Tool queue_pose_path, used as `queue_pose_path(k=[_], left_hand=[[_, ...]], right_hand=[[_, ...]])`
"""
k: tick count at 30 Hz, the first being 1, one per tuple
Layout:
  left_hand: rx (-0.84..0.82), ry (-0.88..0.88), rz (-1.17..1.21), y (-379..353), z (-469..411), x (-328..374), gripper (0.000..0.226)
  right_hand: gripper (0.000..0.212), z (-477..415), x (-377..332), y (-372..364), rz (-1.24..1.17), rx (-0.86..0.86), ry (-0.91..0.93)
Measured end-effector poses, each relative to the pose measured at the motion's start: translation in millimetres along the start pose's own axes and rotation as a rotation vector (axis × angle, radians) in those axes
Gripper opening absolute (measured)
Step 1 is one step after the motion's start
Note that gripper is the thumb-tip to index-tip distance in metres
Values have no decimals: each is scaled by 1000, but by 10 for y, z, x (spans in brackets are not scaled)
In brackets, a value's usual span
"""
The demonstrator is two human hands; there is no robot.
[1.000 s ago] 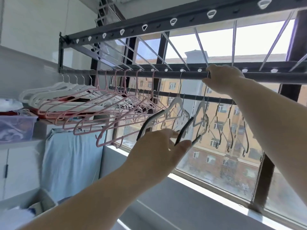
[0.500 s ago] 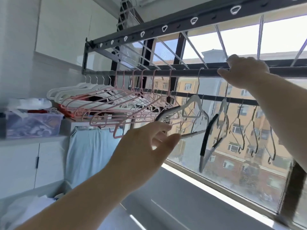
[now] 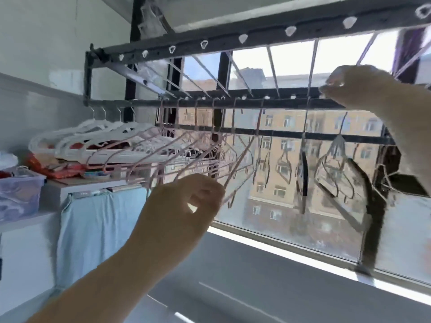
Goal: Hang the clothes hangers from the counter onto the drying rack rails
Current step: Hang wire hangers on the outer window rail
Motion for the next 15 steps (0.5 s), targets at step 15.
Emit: queue_pose_path(k=[15], left_hand=[[-147,37,100,-345,-142,-296,23]], right_hand=[[27,1003,-401,16,-374,206,-50]])
Point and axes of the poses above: each hand's wrist, its own z-axis away from the middle knuckle, its own y-axis out of the back of the hand, x = y × z, the point moved 2 cm from there along -z, towards the middle knuckle, and after that the axes turned 13 degrees about -z, right-handed, at the moved point
